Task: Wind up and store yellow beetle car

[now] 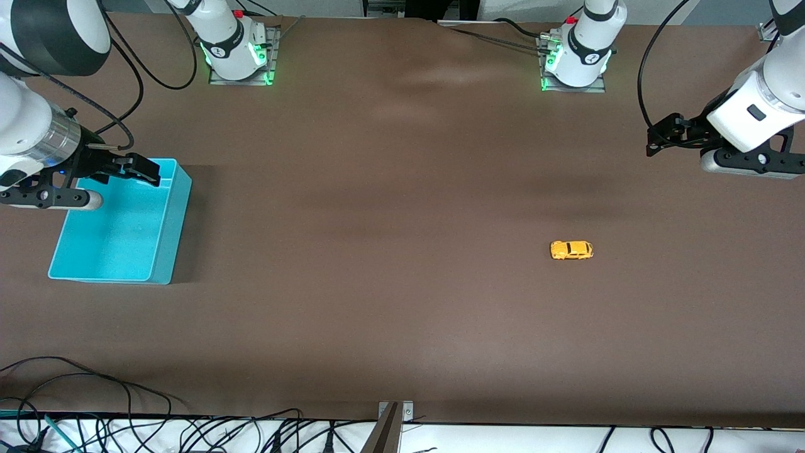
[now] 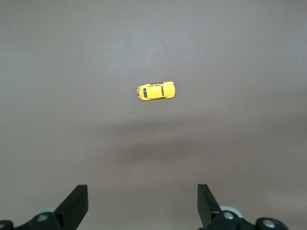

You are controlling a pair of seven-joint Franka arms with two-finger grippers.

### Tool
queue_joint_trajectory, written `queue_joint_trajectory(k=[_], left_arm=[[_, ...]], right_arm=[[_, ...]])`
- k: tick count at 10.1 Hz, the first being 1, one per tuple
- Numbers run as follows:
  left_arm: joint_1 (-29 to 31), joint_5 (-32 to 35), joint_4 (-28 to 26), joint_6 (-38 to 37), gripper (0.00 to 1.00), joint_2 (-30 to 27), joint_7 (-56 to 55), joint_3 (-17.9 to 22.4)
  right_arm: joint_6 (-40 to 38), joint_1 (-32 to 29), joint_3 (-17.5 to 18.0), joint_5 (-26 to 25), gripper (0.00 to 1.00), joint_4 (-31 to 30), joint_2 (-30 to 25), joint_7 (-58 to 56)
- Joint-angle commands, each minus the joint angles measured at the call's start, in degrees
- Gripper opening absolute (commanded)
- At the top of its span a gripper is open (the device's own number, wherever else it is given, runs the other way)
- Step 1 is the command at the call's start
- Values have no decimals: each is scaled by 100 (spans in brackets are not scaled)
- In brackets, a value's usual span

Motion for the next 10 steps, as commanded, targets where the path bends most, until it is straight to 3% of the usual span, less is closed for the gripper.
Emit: queue_joint_trajectory(k=[1, 6, 10], left_arm=[[-29, -40, 115, -76, 100, 44, 28, 34], [-47, -40, 106, -137, 100, 44, 115, 34], [-108, -31, 124, -339, 100, 324, 1719, 16]], right_arm=[[-121, -15, 1, 80, 100, 170, 77, 34], [-112, -15, 1, 80, 100, 170, 77, 25], [-121, -33, 1, 80, 100, 170, 77, 16]])
